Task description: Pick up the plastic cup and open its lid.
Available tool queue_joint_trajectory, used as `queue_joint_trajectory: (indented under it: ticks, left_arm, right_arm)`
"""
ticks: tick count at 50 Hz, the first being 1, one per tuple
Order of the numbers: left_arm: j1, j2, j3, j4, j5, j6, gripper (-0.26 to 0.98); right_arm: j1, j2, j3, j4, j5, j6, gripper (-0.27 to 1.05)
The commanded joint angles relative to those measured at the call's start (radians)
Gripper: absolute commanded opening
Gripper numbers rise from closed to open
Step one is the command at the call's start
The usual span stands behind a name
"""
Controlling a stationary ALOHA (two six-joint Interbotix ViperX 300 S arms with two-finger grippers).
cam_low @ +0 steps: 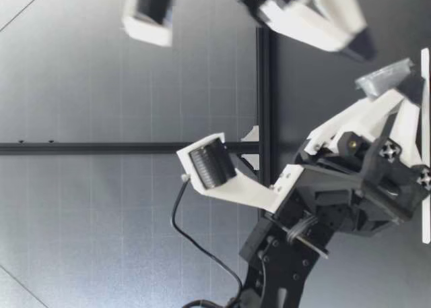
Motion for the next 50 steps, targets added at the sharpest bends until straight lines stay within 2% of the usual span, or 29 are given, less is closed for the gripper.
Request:
queue_joint_trajectory:
  ticks: [1, 12, 20, 26, 33, 39, 43, 50]
  left_arm:
    - [-0.008, -0.034, 0.008, 0.002, -0.078, 0.002, 0.18]
    - [-0.009, -0.083, 0.087, 0.000, -0.347, -0.048, 0.18]
    - [-0.009, -0.121, 0.140, 0.000, -0.580, -0.084, 0.18]
    - [-0.009, -0.149, 0.178, 0.002, -0.752, -0.112, 0.18]
    - [-0.009, -0.195, 0.213, 0.000, -0.867, -0.120, 0.18]
    - [-0.008, -0.213, 0.219, 0.000, -0.882, -0.120, 0.18]
    - [-0.009, -0.207, 0.218, 0.002, -0.888, -0.121, 0.18]
    - [-0.009, -0.201, 0.212, 0.000, -0.888, -0.124, 0.18]
  right_arm:
    - [-0.003, -0.121, 0.037, -0.002, -0.083, -0.006, -0.19]
    - [0.002, -0.359, 0.160, -0.057, -0.371, -0.032, -0.19]
    - [0.002, -0.437, 0.167, -0.095, -0.402, -0.124, -0.18]
    - [0.003, -0.451, 0.155, -0.098, -0.402, -0.262, -0.13]
    - [0.003, -0.443, 0.130, -0.100, -0.402, -0.430, 0.05]
    - [0.003, -0.428, 0.112, -0.100, -0.402, -0.572, 0.34]
    - [0.003, -0.410, 0.104, -0.100, -0.402, -0.663, 0.48]
    - [0.008, -0.354, 0.086, -0.098, -0.410, -0.824, 0.49]
